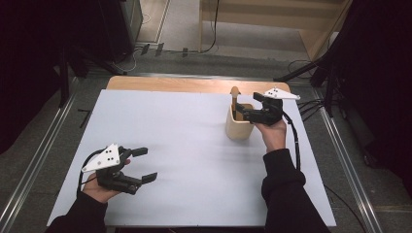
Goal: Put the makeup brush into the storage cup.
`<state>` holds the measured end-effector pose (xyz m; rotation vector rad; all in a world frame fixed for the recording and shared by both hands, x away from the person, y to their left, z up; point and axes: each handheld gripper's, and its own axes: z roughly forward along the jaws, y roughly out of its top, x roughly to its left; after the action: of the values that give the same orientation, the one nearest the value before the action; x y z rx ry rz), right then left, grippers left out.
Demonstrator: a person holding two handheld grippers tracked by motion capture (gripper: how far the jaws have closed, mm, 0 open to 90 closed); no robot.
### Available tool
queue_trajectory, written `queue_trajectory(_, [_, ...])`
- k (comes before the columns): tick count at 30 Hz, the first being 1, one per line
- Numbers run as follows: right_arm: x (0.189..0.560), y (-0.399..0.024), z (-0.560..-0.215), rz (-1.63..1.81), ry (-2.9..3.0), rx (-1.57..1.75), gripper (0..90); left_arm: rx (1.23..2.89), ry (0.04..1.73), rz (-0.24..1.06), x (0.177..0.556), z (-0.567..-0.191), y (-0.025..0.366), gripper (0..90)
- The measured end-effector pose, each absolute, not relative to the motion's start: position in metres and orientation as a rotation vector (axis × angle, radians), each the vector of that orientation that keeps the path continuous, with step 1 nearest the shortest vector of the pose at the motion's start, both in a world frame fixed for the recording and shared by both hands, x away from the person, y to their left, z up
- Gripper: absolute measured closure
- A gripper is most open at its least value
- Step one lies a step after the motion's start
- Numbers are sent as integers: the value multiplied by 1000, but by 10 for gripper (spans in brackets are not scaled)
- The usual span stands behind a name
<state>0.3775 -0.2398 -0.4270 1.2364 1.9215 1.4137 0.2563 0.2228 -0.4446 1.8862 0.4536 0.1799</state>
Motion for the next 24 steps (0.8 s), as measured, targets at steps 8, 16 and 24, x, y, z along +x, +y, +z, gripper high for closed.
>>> queue_trajectory(8, [370,-240,-426,1444,1921,1224,121,1883,457,177,256,-444,224,142])
queue_trajectory(16, [359,-241,-422,1463,1922,1216,132,1880,468,173,257,-444,225,141])
queue_trajectory(24, [348,-236,-423,1482,1962,1160,137,1866,474,180,257,-442,228,141])
